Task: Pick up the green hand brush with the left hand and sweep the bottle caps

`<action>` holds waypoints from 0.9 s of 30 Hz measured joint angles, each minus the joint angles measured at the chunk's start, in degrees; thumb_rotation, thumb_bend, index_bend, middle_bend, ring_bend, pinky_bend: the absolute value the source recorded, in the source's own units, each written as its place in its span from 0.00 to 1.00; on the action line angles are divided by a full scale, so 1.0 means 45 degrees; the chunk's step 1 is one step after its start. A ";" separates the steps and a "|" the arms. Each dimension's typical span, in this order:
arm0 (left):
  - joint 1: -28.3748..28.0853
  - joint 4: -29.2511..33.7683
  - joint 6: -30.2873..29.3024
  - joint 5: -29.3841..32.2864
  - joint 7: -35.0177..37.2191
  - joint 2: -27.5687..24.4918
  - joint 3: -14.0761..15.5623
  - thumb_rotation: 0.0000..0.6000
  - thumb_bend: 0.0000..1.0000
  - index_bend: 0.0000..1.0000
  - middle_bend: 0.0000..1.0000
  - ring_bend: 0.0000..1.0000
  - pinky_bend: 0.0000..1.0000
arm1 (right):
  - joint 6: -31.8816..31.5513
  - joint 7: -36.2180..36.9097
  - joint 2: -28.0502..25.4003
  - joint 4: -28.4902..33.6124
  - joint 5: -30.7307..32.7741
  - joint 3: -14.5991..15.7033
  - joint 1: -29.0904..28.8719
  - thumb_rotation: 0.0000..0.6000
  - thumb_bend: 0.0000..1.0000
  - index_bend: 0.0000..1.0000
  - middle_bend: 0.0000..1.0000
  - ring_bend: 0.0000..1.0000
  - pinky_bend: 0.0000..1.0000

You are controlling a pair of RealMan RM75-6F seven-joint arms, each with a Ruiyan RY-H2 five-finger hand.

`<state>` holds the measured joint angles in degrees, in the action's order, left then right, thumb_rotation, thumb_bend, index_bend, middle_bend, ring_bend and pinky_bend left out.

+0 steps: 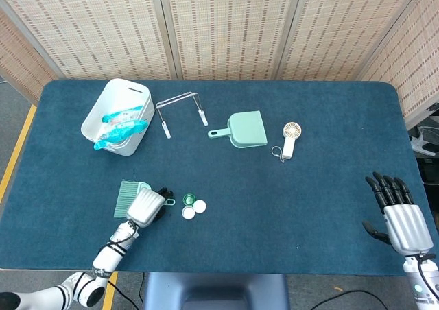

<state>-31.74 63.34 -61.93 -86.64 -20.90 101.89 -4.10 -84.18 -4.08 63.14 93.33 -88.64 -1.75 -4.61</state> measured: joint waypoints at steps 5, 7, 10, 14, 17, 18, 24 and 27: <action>-0.0027 -0.0191 -0.0156 0.0028 -0.0322 0.0127 0.0057 1.00 0.34 0.42 0.44 0.71 0.89 | 0.0006 0.0038 -0.0049 0.0052 -0.0023 0.0024 0.0012 1.00 0.15 0.00 0.00 0.00 0.00; -0.0029 -0.0292 -0.0227 0.0036 -0.0404 0.0173 0.0071 1.00 0.34 0.43 0.45 0.71 0.89 | 0.0039 0.0050 -0.0068 0.0071 -0.0013 0.0033 0.0008 1.00 0.15 0.00 0.00 0.00 0.00; -0.0024 -0.0471 -0.0370 0.0031 -0.0572 0.0249 0.0098 1.00 0.34 0.43 0.45 0.71 0.89 | 0.0090 0.0055 -0.0092 0.0103 -0.0001 0.0047 -0.0002 1.00 0.15 0.00 0.00 0.00 0.00; -0.0014 -0.0621 -0.0435 0.0075 -0.0787 0.0305 0.0147 1.00 0.34 0.43 0.47 0.71 0.89 | 0.0130 0.0056 -0.0121 0.0147 0.0035 0.0050 -0.0008 1.00 0.15 0.00 0.00 0.00 0.00; -0.0009 -0.0685 -0.0456 0.0121 -0.0880 0.0317 0.0179 1.00 0.34 0.45 0.51 0.72 0.90 | 0.0137 0.0040 -0.0129 0.0165 0.0040 0.0053 -0.0006 1.00 0.15 0.00 0.00 0.00 0.00; -0.0005 -0.0697 -0.0490 0.0115 -0.0873 0.0320 0.0187 1.00 0.34 0.47 0.54 0.72 0.90 | 0.0144 0.0032 -0.0130 0.0168 0.0040 0.0054 -0.0008 1.00 0.15 0.00 0.00 0.00 0.00; 0.0034 -0.0712 -0.0802 -0.0026 -0.0700 0.0315 0.0278 1.00 0.36 0.56 0.67 0.72 0.90 | 0.0186 -0.0008 -0.0109 0.0163 0.0038 0.0063 -0.0026 1.00 0.15 0.00 0.00 0.00 0.00; 0.0052 -0.0635 -0.1013 -0.0135 -0.0479 0.0296 0.0296 1.00 0.39 0.60 0.71 0.73 0.91 | 0.0222 -0.0027 -0.0108 0.0174 0.0040 0.0078 -0.0035 1.00 0.15 0.00 0.00 0.00 0.00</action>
<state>-31.51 60.48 -66.49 -87.25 -23.06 103.22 -2.77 -83.18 -4.20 62.66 94.11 -88.46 -1.40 -4.76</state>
